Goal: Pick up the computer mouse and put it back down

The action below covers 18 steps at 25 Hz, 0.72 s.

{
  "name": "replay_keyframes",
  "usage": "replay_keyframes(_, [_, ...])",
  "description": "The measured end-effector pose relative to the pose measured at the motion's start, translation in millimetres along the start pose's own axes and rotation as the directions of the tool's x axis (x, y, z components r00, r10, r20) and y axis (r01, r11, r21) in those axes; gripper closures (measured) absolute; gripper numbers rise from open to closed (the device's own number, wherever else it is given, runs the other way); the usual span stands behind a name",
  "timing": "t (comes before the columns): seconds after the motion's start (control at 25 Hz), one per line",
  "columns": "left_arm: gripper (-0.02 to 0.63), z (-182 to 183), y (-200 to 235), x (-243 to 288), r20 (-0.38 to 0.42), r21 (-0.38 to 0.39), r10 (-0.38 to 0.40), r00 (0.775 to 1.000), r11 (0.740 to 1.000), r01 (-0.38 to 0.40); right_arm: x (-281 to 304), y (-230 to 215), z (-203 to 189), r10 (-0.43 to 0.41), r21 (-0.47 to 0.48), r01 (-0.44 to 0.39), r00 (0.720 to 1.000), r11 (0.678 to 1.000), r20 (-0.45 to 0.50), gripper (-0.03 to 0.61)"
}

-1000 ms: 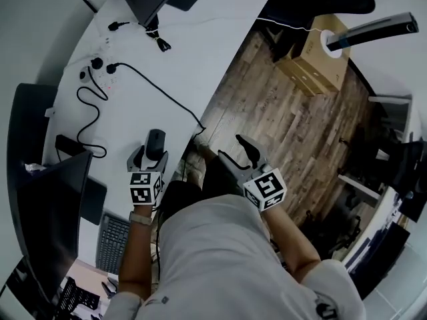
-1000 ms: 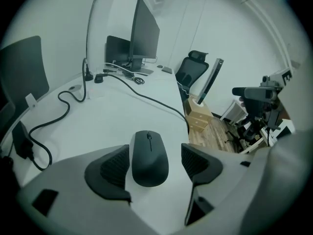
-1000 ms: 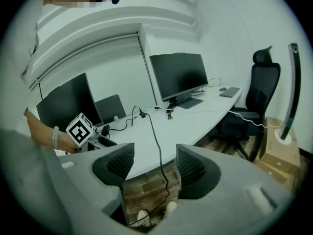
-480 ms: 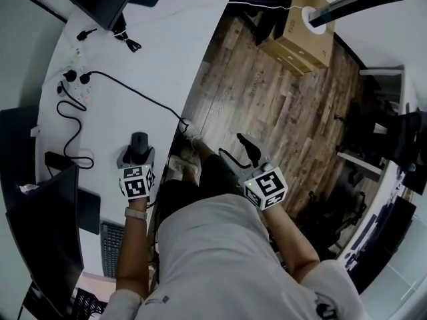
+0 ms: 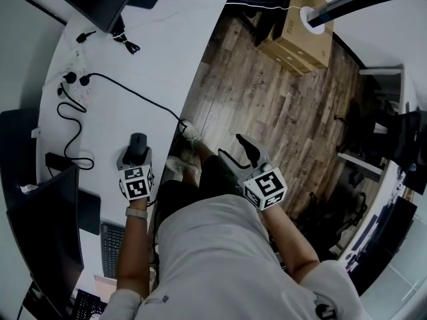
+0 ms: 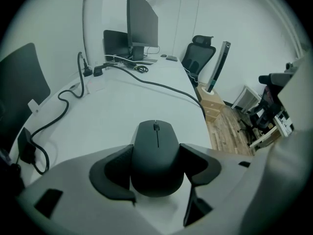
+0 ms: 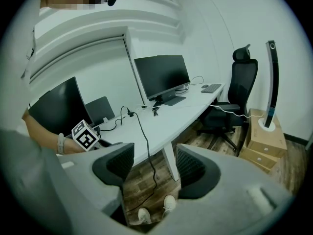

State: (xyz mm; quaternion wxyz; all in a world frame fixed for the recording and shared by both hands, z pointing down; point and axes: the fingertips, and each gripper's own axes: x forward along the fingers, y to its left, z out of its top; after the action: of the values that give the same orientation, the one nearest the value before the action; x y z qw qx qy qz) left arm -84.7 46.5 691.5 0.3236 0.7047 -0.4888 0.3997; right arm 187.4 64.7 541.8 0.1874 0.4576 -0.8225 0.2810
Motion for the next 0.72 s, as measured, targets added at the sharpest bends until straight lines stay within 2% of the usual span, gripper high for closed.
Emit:
replay_keyframes(0.12, [0.328,-0.6,-1.7,-0.5,-0.002,0.013,-0.011,1.000,1.000,0.011,1.6,2.5,3.9,0.010,-0.011,-0.010,1.000,1.000,0.002,0.319])
replay_keyframes(0.32, [0.328,2.2,-0.4,-3.3,0.006,-0.013,-0.024,1.000,1.000,0.024,6.1,10.1,10.8,0.033,-0.038,-0.032,0.999,0.999,0.006,0.319])
replay_keyframes(0.72, [0.328,17.7,8.9,-35.2,0.072,-0.040,-0.024,0.997,0.999,0.027,22.0,34.3,28.4,0.115,-0.096,-0.113,0.993,0.989,0.008,0.319])
